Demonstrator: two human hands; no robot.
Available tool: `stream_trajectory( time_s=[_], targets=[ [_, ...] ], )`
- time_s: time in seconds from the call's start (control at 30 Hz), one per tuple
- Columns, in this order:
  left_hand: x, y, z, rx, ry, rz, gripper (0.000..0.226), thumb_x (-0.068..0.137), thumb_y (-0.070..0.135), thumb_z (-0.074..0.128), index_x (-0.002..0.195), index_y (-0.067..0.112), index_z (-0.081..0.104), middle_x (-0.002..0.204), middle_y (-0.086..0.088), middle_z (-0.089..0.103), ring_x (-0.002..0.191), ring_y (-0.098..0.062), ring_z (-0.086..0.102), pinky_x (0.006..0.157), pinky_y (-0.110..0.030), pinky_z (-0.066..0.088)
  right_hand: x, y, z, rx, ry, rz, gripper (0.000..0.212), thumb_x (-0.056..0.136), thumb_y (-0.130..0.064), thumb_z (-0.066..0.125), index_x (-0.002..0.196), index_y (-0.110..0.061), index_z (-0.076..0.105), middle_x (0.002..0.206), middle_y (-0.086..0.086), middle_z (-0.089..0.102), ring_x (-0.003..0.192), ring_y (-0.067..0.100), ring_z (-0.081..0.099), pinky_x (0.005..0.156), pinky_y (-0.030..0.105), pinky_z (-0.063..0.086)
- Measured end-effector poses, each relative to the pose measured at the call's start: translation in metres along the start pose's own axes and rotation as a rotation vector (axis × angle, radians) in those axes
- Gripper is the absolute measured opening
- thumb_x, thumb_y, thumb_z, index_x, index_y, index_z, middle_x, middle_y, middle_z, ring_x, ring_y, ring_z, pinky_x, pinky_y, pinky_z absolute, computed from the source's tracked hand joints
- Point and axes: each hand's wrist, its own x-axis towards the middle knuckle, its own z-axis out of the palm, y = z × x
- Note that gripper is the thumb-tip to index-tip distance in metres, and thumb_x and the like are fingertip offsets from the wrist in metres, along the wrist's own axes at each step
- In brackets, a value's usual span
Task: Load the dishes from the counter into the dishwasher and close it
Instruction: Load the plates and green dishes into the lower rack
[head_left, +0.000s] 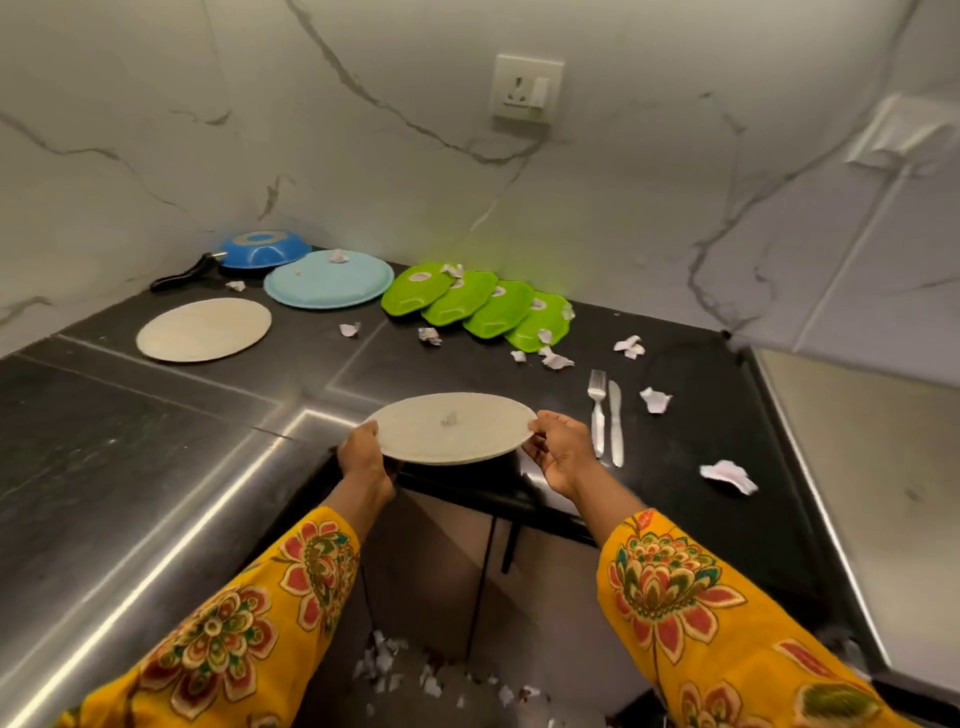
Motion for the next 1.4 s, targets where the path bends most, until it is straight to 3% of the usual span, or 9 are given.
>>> stream_trajectory(
  time_s=[0.13, 0.33, 0.43, 0.63, 0.87, 1.1, 1.27, 1.33, 1.4],
  targets=[
    [-0.025, -0.025, 0.028, 0.039, -0.085, -0.053, 0.032, 0.096, 0.016, 0.044, 0.126, 0.004, 0.050, 0.104, -0.013, 0.061, 0.091, -0.029, 0.060, 0.081, -0.039, 0.051, -0.016, -0.009, -0.044, 0.038, 0.083, -0.028, 0.023, 0.089, 0.008, 0.047, 0.081, -0.013, 0.053, 0.082, 0.009, 0.056, 0.072, 0.018, 0.055, 0.061, 0.027, 0.048],
    [-0.047, -0.072, 0.062, 0.084, -0.197, -0.152, 0.038, 0.092, 0.023, 0.046, 0.126, 0.008, 0.054, 0.118, -0.015, 0.063, 0.104, -0.037, 0.061, 0.091, -0.053, 0.049, -0.040, -0.013, -0.116, 0.066, 0.211, -0.044, 0.023, 0.089, 0.009, 0.045, 0.090, -0.011, 0.055, 0.083, 0.009, 0.058, 0.072, 0.018, 0.056, 0.064, 0.031, 0.048],
    [-0.058, -0.102, 0.077, 0.132, -0.307, -0.185, 0.041, 0.086, 0.027, 0.048, 0.122, 0.011, 0.060, 0.117, -0.015, 0.066, 0.103, -0.038, 0.063, 0.089, -0.057, 0.050, -0.051, -0.014, -0.155, 0.096, 0.277, -0.061, 0.024, 0.089, 0.009, 0.046, 0.091, -0.013, 0.055, 0.082, 0.007, 0.059, 0.070, 0.017, 0.054, 0.062, 0.030, 0.045],
    [-0.119, -0.156, 0.107, 0.153, -0.420, -0.181, 0.042, 0.087, 0.027, 0.051, 0.123, 0.008, 0.061, 0.115, -0.016, 0.067, 0.106, -0.039, 0.062, 0.085, -0.050, 0.053, -0.084, -0.021, -0.237, 0.162, 0.367, -0.127, 0.025, 0.088, 0.010, 0.048, 0.081, -0.013, 0.055, 0.079, 0.007, 0.058, 0.068, 0.018, 0.055, 0.060, 0.029, 0.047],
    [-0.174, -0.229, 0.128, 0.217, -0.514, -0.247, 0.055, 0.078, 0.034, 0.054, 0.127, 0.009, 0.057, 0.126, -0.019, 0.060, 0.114, -0.041, 0.057, 0.096, -0.059, 0.044, -0.126, -0.015, -0.340, 0.198, 0.489, -0.128, 0.022, 0.085, 0.006, 0.054, 0.076, -0.014, 0.056, 0.075, 0.007, 0.058, 0.066, 0.021, 0.054, 0.062, 0.033, 0.046],
    [-0.242, -0.292, 0.117, 0.243, -0.657, -0.320, 0.058, 0.089, 0.050, 0.047, 0.136, 0.017, 0.045, 0.132, -0.017, 0.055, 0.118, -0.043, 0.052, 0.092, -0.069, 0.040, -0.174, 0.006, -0.425, 0.222, 0.585, -0.083, 0.015, 0.082, -0.001, 0.060, 0.073, -0.013, 0.056, 0.074, 0.009, 0.059, 0.067, 0.024, 0.054, 0.059, 0.032, 0.045],
    [-0.280, -0.330, 0.105, 0.306, -0.702, -0.403, 0.047, 0.094, 0.037, 0.048, 0.136, 0.017, 0.041, 0.132, -0.013, 0.056, 0.117, -0.040, 0.053, 0.083, -0.061, 0.049, -0.202, 0.025, -0.474, 0.250, 0.676, -0.056, 0.007, 0.079, -0.006, 0.063, 0.076, -0.010, 0.059, 0.080, 0.013, 0.063, 0.074, 0.030, 0.057, 0.063, 0.035, 0.049],
    [-0.294, -0.342, 0.099, 0.344, -0.733, -0.431, 0.037, 0.095, 0.032, 0.048, 0.128, 0.015, 0.046, 0.127, -0.013, 0.058, 0.110, -0.039, 0.057, 0.075, -0.056, 0.053, -0.213, 0.034, -0.492, 0.254, 0.712, -0.044, 0.004, 0.076, -0.014, 0.064, 0.079, -0.011, 0.063, 0.088, 0.014, 0.066, 0.082, 0.031, 0.059, 0.069, 0.038, 0.050],
    [-0.305, -0.353, 0.092, 0.385, -0.779, -0.451, 0.019, 0.096, 0.027, 0.048, 0.110, 0.017, 0.052, 0.114, -0.012, 0.062, 0.093, -0.034, 0.062, 0.067, -0.051, 0.057, -0.224, 0.042, -0.503, 0.248, 0.765, -0.046, 0.007, 0.069, -0.020, 0.064, 0.065, -0.017, 0.058, 0.081, 0.011, 0.061, 0.081, 0.029, 0.053, 0.071, 0.040, 0.045]
  ],
)
